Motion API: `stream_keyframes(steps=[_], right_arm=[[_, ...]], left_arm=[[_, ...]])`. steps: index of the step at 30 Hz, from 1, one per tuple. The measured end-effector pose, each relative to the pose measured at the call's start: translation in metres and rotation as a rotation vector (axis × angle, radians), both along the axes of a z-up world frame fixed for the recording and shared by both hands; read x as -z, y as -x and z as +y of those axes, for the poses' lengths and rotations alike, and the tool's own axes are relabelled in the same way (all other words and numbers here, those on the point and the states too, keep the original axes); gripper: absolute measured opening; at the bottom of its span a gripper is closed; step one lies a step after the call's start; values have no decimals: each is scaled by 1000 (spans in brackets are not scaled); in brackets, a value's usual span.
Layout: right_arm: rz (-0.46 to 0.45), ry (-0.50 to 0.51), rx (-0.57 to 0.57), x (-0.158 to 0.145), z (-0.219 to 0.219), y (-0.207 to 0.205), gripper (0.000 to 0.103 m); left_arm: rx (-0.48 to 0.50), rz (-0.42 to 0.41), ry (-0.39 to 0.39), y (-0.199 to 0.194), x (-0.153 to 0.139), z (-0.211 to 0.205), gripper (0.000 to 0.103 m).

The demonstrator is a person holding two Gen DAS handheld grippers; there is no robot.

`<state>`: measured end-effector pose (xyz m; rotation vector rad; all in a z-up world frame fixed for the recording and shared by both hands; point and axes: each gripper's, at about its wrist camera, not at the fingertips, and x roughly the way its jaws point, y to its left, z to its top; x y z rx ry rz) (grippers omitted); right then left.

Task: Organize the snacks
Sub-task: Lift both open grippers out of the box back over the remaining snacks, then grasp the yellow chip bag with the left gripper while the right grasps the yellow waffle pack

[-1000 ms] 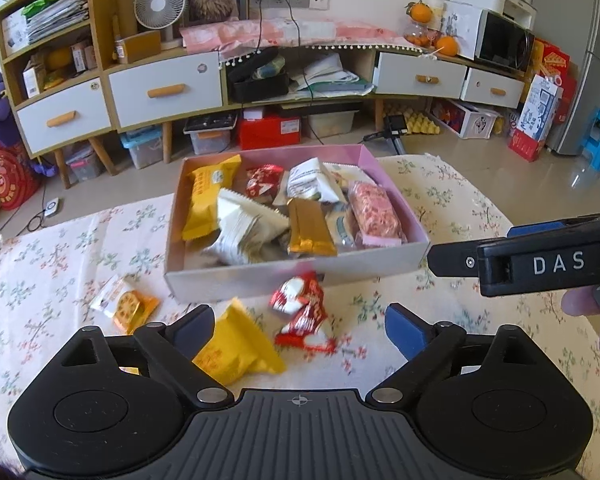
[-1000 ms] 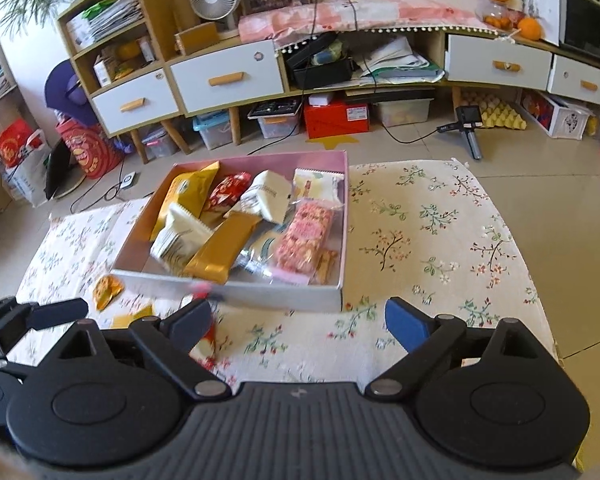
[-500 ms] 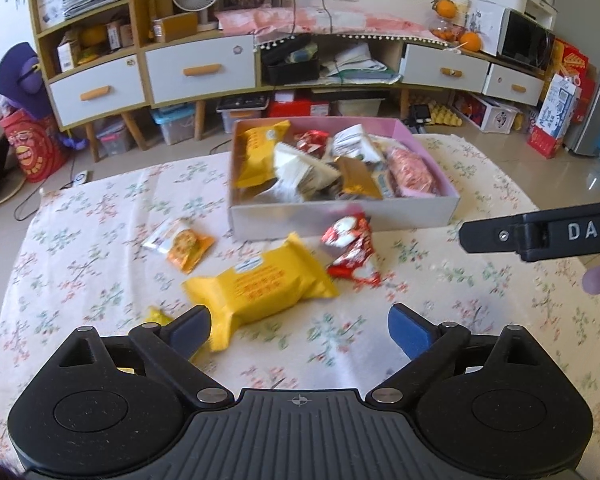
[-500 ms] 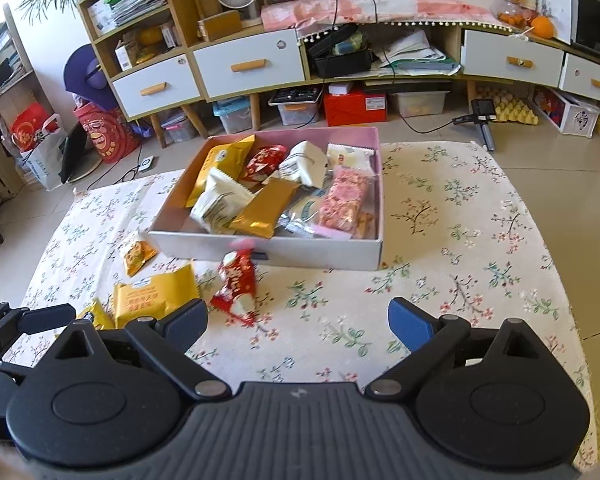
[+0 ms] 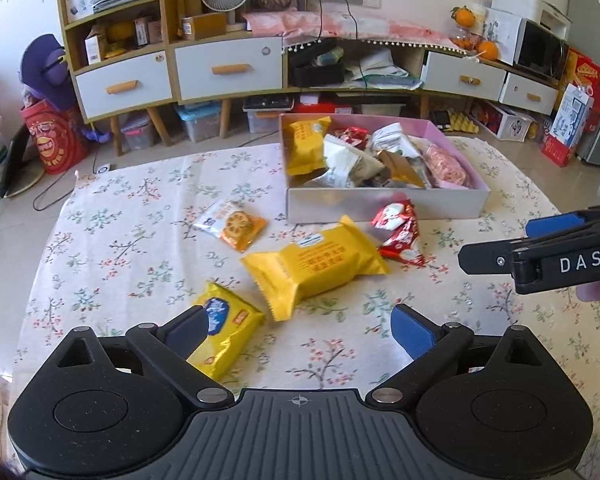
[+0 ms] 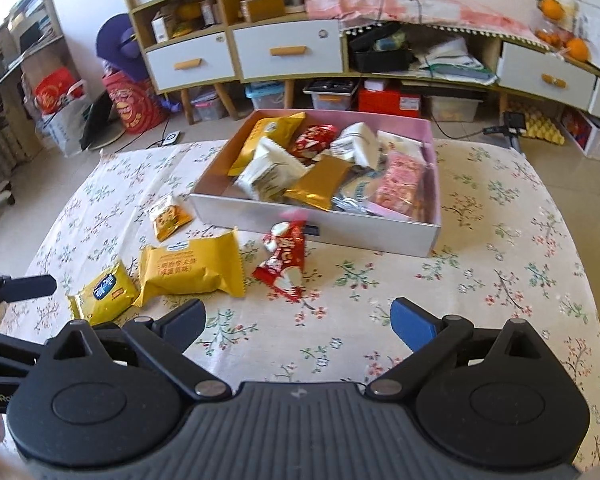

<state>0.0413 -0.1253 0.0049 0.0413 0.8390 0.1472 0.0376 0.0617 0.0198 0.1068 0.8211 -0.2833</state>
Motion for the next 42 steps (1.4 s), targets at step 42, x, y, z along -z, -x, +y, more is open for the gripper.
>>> stream_keyframes(steps=[42], right_arm=[[-10, 73, -132, 41, 70, -30, 103]], left_arm=[[60, -48, -40, -7, 60, 95, 98]])
